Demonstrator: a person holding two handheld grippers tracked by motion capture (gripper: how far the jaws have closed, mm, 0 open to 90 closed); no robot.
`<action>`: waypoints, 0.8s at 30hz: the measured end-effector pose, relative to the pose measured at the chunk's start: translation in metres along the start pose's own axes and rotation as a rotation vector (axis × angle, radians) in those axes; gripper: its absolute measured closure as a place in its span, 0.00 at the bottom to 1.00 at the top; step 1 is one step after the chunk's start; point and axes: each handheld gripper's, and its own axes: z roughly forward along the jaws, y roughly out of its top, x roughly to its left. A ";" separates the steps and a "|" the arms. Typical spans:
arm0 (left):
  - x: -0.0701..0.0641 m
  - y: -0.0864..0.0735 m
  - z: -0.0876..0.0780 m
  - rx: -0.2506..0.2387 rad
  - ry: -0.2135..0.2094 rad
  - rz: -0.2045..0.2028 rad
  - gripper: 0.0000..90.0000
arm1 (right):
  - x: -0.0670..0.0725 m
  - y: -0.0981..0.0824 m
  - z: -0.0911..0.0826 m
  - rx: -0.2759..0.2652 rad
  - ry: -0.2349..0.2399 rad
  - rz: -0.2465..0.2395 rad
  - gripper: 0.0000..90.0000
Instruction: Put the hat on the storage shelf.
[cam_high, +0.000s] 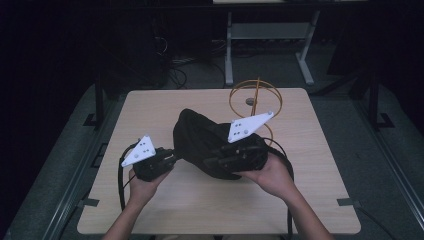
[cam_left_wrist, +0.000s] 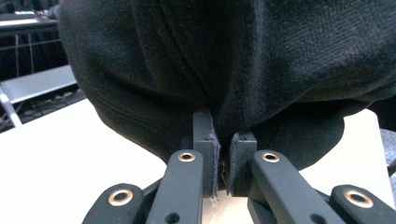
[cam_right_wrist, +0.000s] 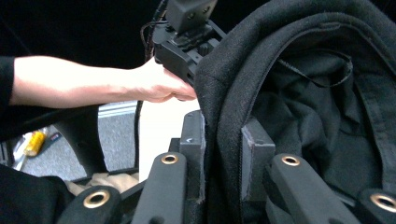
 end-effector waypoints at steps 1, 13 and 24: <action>0.000 0.002 -0.001 -0.004 -0.001 -0.001 0.95 | -0.001 0.000 -0.001 -0.007 0.004 0.005 0.82; -0.002 0.034 -0.009 -0.024 0.026 0.020 0.96 | -0.009 -0.004 -0.012 -0.059 0.009 0.052 0.76; 0.001 0.057 -0.011 0.007 0.057 0.071 0.96 | -0.013 -0.015 -0.024 -0.087 -0.046 0.073 0.47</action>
